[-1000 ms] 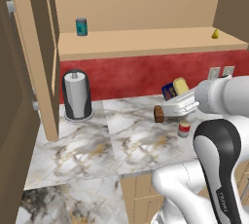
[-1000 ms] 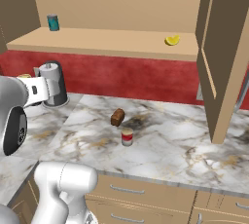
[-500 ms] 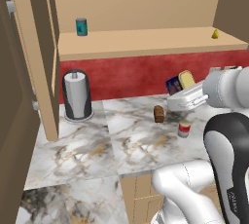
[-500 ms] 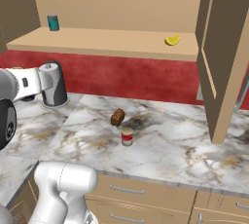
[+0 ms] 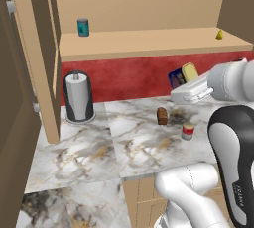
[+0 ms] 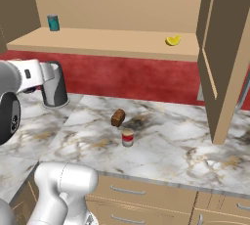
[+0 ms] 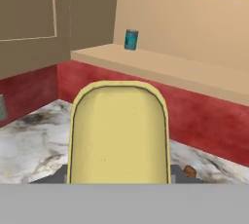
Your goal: Pick the cans from the counter and place them in their designated side in the cabinet.
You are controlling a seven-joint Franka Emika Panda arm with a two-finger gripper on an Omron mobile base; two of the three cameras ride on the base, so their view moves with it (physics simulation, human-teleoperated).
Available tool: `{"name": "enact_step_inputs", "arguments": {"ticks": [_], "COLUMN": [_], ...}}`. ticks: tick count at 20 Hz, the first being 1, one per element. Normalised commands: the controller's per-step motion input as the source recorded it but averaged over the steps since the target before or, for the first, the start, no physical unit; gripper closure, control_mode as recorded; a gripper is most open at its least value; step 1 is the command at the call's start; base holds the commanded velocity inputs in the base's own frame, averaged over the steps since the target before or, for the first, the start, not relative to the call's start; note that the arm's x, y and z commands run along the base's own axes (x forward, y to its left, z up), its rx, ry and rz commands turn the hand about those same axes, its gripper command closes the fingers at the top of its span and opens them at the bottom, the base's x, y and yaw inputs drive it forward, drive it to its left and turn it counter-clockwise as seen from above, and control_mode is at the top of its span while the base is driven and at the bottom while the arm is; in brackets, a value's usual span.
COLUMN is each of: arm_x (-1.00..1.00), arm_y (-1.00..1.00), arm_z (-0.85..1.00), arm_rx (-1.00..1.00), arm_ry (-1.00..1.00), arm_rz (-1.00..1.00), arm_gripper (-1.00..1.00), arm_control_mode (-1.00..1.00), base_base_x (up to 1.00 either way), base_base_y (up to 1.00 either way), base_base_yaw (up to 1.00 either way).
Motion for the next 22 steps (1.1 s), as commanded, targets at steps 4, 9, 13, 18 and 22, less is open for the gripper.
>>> {"name": "enact_step_inputs", "arguments": {"ticks": [4, 9, 13, 18, 22], "arm_x": [0.10, 0.09, 0.06, 0.14, 0.20], "arm_y": [0.00, 0.00, 0.00, 0.00, 0.03], "arm_z": [0.17, 0.19, 0.28, 0.23, 0.16], "arm_rx": [0.00, 0.00, 0.00, 0.00, 0.00], "arm_ry": [-0.08, -0.07, -0.06, -0.06, -0.05], "arm_rz": [0.04, 0.04, 0.03, 0.03, 0.02], "arm_gripper": [1.00, 1.00, 1.00, 1.00, 1.00], "arm_control_mode": [-1.00, -1.00, -1.00, -1.00, -1.00], "base_base_x": [0.00, 0.00, 0.00, 0.00, 0.00], "base_base_y": [0.00, 0.00, 0.00, 0.00, 0.00], "base_base_yaw": [0.00, 0.00, 0.00, 0.00, 0.00]}}
